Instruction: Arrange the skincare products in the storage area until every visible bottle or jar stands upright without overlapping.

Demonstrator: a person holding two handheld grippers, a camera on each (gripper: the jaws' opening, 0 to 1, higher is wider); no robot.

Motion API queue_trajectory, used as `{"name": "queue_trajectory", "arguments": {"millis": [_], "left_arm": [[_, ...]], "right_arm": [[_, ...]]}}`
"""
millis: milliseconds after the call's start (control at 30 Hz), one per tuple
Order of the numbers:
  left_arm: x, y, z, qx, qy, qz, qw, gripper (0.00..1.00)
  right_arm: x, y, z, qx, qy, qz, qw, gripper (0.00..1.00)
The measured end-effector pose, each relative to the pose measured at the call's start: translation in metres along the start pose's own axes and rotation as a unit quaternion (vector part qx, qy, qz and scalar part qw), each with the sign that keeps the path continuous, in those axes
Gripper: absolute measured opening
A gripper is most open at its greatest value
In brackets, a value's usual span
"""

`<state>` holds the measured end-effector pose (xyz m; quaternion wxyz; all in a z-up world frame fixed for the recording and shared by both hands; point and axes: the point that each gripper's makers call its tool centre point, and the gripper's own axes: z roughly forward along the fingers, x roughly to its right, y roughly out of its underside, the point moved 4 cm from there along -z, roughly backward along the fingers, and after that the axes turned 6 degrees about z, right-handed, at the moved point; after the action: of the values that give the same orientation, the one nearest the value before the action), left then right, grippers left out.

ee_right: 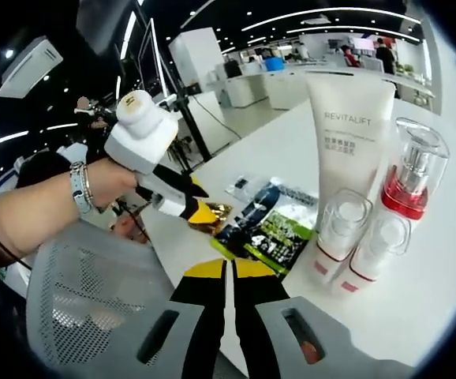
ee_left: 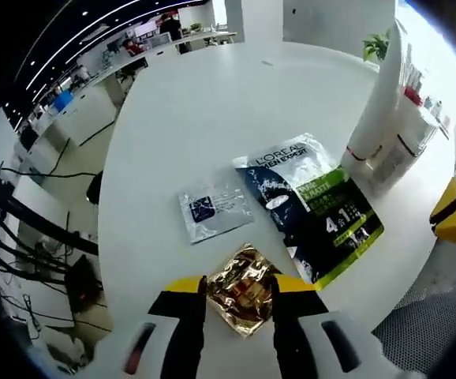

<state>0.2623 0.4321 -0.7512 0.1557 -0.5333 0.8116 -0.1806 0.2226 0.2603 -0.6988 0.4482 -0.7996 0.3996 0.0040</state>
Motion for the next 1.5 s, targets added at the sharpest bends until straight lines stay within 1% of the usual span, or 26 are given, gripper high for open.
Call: {"name": "queue_trajectory", "arguments": {"millis": [100,133,167,233,300,333,367,400,467,500,533,667,933,1500], "left_arm": [[-0.001,0.007,-0.004,-0.006,0.012,0.005,0.9999,0.46],[0.001,0.012,-0.004,-0.016,0.021,0.004,0.9996,0.47],[0.002,0.013,-0.004,-0.019,0.022,0.005,0.9996,0.47],[0.005,0.017,-0.004,-0.028,0.027,0.022,0.999,0.48],[0.01,0.022,-0.002,-0.045,0.033,0.039,0.9977,0.49],[0.012,0.026,-0.001,-0.061,0.034,0.049,0.9963,0.5],[0.012,0.027,0.0,-0.065,0.032,0.052,0.996,0.5],[0.011,0.029,0.001,-0.075,0.024,0.064,0.9948,0.5],[0.006,0.031,0.002,-0.085,0.007,0.082,0.993,0.5],[0.009,0.027,0.002,-0.073,0.015,0.069,0.9949,0.5],[0.008,0.027,0.002,-0.072,0.013,0.069,0.995,0.5],[0.006,0.028,0.003,-0.074,0.014,0.061,0.9953,0.5],[0.003,0.031,0.001,-0.079,0.007,0.067,0.9946,0.49],[-0.011,0.036,-0.002,-0.091,-0.018,0.054,0.9942,0.48]], "right_arm": [[0.001,-0.001,0.0,0.001,0.002,0.002,1.0,0.02],[0.001,-0.001,0.0,0.002,0.002,0.002,1.0,0.02],[0.001,-0.001,0.0,0.002,0.001,0.003,1.0,0.02],[-0.001,0.0,0.001,0.0,-0.003,0.003,1.0,0.02],[-0.002,0.0,0.001,-0.002,-0.003,0.0,1.0,0.02],[-0.001,0.001,0.001,-0.003,-0.002,-0.001,1.0,0.02],[-0.001,0.001,0.001,-0.003,-0.001,0.0,1.0,0.02],[0.0,0.001,0.001,-0.004,-0.001,0.001,1.0,0.02],[0.001,0.001,0.001,-0.003,0.001,0.003,1.0,0.02],[0.002,0.001,0.001,-0.002,0.003,0.003,1.0,0.02],[0.002,0.001,0.001,-0.002,0.003,0.004,1.0,0.02],[0.002,0.001,0.001,-0.003,0.004,0.004,1.0,0.02],[0.002,0.002,0.001,-0.004,0.005,0.002,1.0,0.02],[0.003,0.004,0.002,-0.009,0.01,-0.001,0.9999,0.02]]}}
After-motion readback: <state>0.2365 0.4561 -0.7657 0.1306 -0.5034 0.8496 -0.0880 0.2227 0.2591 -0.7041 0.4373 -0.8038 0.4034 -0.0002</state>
